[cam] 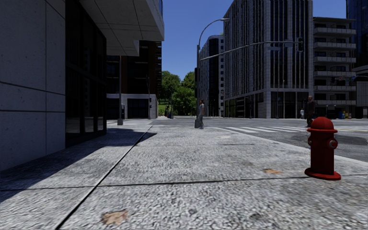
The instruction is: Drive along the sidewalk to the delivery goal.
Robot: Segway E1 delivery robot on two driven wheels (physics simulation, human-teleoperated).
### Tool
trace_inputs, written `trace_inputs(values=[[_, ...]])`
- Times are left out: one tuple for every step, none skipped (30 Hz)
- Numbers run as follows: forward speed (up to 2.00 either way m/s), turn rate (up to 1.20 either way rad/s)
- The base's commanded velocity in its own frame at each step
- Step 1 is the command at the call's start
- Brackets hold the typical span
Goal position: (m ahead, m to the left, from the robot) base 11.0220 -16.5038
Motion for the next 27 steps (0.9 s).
trace_inputs(values=[[2.00, 0.00], [2.00, 0.00], [2.00, 0.00], [2.00, 0.00], [2.00, 0.00], [2.00, 0.00], [2.00, 0.00], [2.00, 0.00], [2.00, 0.00], [2.00, 0.00], [2.00, 0.00], [2.00, 0.00], [1.98, 0.00], [1.98, 0.00], [2.00, 0.00], [2.00, 0.00], [2.00, 0.00], [2.00, 0.00], [2.00, 0.00], [2.00, 0.00], [2.00, 0.00], [2.00, 0.00], [2.00, 0.00], [2.00, 0.00], [2.00, 0.00], [2.00, 0.00], [2.00, 0.00]])
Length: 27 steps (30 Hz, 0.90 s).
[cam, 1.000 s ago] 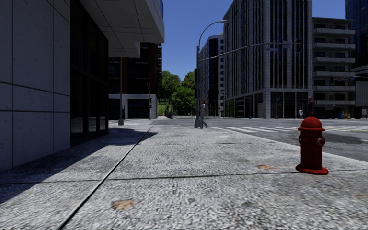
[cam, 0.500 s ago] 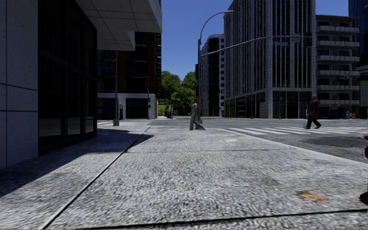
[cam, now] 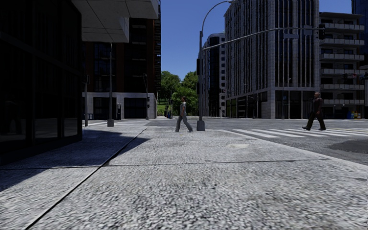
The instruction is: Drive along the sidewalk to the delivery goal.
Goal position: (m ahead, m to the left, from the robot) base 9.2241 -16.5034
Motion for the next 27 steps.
trace_inputs(values=[[2.00, 0.00], [2.00, 0.00], [2.00, 0.00], [2.00, 0.00], [2.00, 0.00], [2.00, 0.00], [2.00, 0.00], [2.00, 0.00], [2.00, 0.00], [1.81, 0.00], [1.81, 0.00], [1.62, 0.00], [2.00, 0.00], [2.00, 0.00], [2.00, 0.00], [2.00, 0.00], [2.00, 0.00], [2.00, 0.00], [2.00, 0.00], [2.00, 0.00], [2.00, 0.00], [2.00, 0.00], [2.00, 0.00], [2.00, 0.00], [2.00, 0.00], [2.00, -0.02], [2.00, -0.02]])
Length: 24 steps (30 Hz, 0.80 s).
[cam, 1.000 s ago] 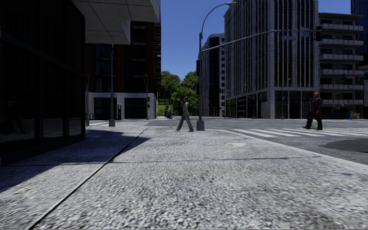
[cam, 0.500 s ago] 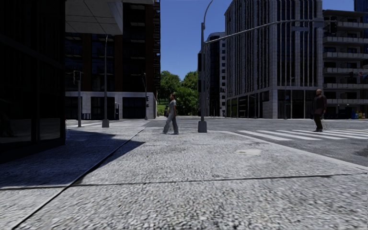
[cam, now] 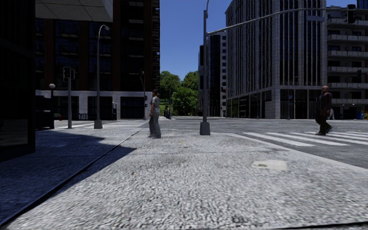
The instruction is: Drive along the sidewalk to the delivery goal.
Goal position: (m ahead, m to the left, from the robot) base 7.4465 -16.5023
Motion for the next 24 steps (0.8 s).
trace_inputs(values=[[2.00, -0.10], [2.00, -0.16], [2.00, -0.21], [2.00, -0.21], [2.00, -0.23], [2.00, -0.25], [2.00, -0.27], [2.00, -0.28], [2.00, -0.28], [2.00, -0.30], [2.00, -0.31], [2.00, -0.31], [2.00, -0.31], [2.00, -0.32], [2.00, -0.32], [2.00, -0.32], [2.00, -0.33], [2.00, -0.33], [2.00, -0.33], [2.00, -0.33], [2.00, -0.34], [2.00, -0.34], [2.00, -0.38], [2.00, -0.40]])
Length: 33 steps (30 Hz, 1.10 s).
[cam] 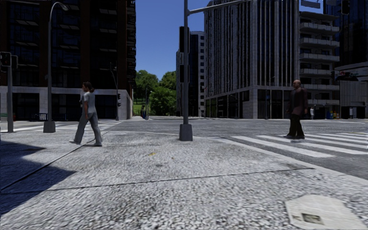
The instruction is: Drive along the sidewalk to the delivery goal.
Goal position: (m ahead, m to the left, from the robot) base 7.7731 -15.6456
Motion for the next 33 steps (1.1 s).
trace_inputs(values=[[2.00, -0.40], [2.00, -0.42], [2.00, -0.46], [2.00, -0.51], [2.00, -0.51], [2.00, -0.53], [2.00, -0.54], [2.00, -0.55], [2.00, -0.55], [2.00, -0.55], [2.00, -0.55], [2.00, -0.55], [2.00, -0.55], [2.00, -0.55], [2.00, -0.55], [2.00, -0.55], [2.00, -0.55], [2.00, -0.55], [2.00, -0.55], [2.00, -0.55], [2.00, -0.55], [2.00, -0.55], [2.00, -0.55], [2.00, -0.55], [2.00, -0.55], [2.00, -0.55], [2.00, -0.55], [2.00, -0.55], [2.00, -0.55], [2.00, -0.51], [2.00, -0.33], [2.00, -0.17], [2.00, -0.17]])
